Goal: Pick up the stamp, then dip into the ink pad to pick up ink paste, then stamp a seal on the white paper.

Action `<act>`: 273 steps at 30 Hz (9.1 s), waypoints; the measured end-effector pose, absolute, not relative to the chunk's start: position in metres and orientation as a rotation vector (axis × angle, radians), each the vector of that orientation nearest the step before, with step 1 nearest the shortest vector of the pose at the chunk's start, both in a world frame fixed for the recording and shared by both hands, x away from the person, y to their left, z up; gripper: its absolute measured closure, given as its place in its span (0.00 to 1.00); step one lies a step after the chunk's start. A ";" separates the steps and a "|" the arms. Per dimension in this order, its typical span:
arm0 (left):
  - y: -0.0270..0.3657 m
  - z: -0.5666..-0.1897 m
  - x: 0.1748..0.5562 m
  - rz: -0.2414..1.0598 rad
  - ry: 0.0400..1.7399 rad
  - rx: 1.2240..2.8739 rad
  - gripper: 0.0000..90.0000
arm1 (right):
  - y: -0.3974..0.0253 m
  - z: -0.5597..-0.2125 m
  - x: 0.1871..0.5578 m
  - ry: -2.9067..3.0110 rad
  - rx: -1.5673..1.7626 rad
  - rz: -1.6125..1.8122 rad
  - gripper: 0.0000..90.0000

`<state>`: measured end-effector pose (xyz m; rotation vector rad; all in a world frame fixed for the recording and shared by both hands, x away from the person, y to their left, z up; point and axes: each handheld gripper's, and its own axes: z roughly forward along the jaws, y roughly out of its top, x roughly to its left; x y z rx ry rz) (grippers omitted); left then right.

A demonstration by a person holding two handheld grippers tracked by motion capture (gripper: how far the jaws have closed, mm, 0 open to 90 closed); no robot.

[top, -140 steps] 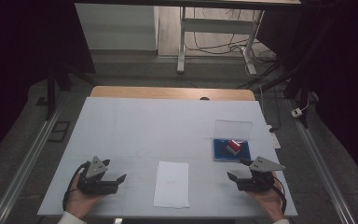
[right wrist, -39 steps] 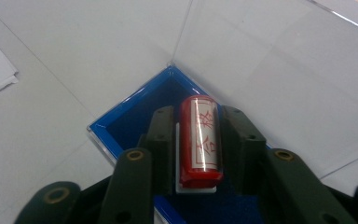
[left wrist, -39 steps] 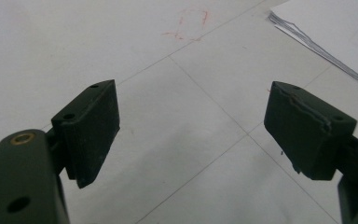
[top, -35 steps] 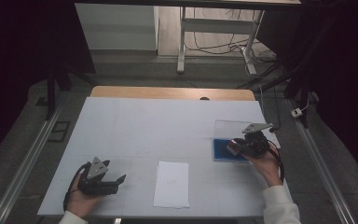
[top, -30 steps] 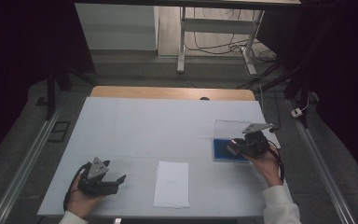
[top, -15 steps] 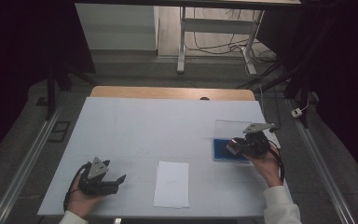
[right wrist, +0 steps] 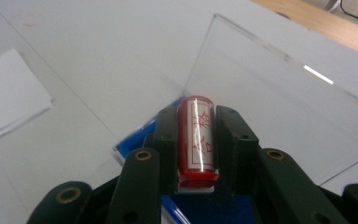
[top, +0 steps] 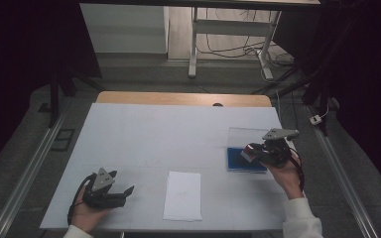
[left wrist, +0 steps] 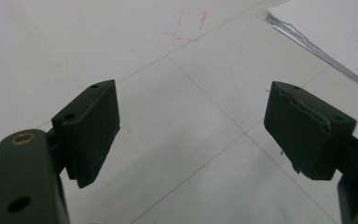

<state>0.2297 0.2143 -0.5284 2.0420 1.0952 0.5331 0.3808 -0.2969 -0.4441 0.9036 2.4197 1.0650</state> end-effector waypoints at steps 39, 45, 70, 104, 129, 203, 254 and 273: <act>0.216 -0.529 0.226 0.540 1.094 2.047 0.20 | -0.281 -0.444 0.384 2.485 0.894 0.903 0.78; 0.215 -0.529 0.227 0.542 1.091 2.050 0.20 | -0.283 -0.452 0.386 2.472 0.902 0.878 0.78; 0.215 -0.529 0.228 0.531 1.088 2.042 0.20 | -0.275 -0.470 0.394 2.490 0.917 0.895 0.78; 0.212 -0.531 0.230 0.528 1.082 2.060 0.20 | -0.269 -0.472 0.399 2.527 0.988 0.805 0.79; 0.213 -0.530 0.229 0.536 1.080 2.066 0.21 | -0.292 -0.413 0.376 2.331 0.932 1.055 0.78; 0.211 -0.532 0.227 0.538 1.085 2.077 0.21 | -0.278 -0.469 0.403 2.483 1.065 0.674 0.79; 0.217 -0.531 0.226 0.557 1.100 2.056 0.21 | -0.284 -0.429 0.380 2.408 0.969 1.028 0.78; 0.215 -0.531 0.227 0.560 1.095 2.059 0.21 | -0.260 -0.429 0.371 2.489 0.881 1.089 0.78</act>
